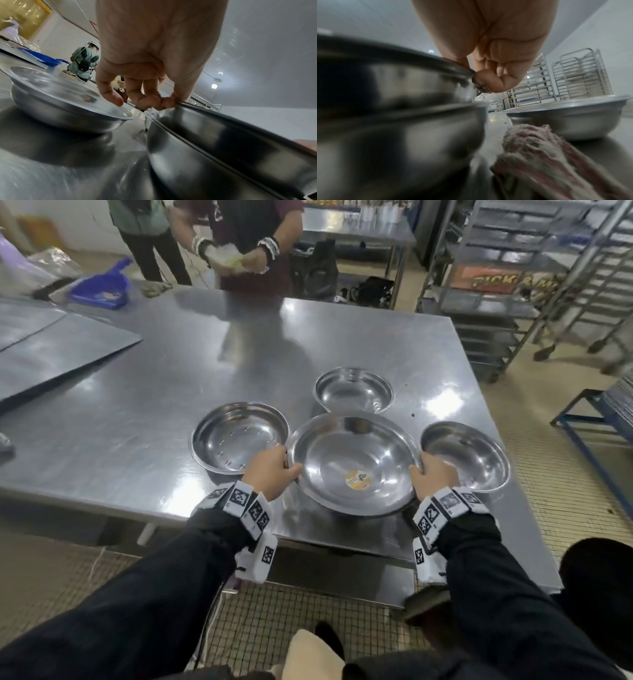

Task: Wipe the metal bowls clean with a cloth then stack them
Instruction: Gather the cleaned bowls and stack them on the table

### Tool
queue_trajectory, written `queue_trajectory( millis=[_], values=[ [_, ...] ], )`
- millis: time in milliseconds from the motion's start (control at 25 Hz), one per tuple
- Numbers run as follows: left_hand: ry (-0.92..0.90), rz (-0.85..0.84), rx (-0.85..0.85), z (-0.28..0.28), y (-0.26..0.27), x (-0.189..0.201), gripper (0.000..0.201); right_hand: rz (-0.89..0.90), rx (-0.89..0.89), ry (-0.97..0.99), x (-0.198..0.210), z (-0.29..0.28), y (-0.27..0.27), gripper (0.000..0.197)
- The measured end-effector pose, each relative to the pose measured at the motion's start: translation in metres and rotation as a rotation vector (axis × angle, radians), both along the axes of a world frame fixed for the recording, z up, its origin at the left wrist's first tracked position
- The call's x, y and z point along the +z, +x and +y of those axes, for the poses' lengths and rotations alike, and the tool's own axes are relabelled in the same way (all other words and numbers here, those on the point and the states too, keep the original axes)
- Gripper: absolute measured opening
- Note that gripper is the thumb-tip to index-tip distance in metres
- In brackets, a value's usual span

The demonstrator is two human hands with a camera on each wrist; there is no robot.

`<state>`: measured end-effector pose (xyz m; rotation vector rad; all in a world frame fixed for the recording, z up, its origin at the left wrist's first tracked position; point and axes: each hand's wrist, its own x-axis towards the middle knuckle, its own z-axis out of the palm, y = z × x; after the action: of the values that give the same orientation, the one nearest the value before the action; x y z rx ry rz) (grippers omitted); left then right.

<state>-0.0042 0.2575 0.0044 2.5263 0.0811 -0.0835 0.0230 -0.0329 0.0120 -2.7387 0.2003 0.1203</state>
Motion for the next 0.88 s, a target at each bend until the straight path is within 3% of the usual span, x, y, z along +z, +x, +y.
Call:
queue_trajectory(
  millis=[320, 480, 680, 800, 880],
  values=[
    [0.14, 0.057, 0.006, -0.008, -0.001, -0.006, 0.023, 0.017, -0.018, -0.055, -0.013, 0.002, -0.009, 0.027],
    [0.126, 0.057, 0.047, -0.007, 0.016, 0.005, 0.04, -0.061, -0.026, 0.173, 0.003, -0.007, 0.004, 0.032],
    [0.034, 0.149, 0.065, -0.019, 0.085, 0.032, 0.035, -0.025, 0.037, 0.394, 0.028, -0.018, 0.079, 0.036],
    [0.118, 0.216, 0.073, -0.026, 0.133, 0.039, 0.035, 0.093, -0.018, 0.528, 0.03, -0.02, 0.147, 0.038],
    [0.191, 0.284, 0.077, -0.033, 0.165, 0.041, 0.042, 0.202, 0.025, 0.474, 0.027, -0.019, 0.195, 0.04]
  ],
)
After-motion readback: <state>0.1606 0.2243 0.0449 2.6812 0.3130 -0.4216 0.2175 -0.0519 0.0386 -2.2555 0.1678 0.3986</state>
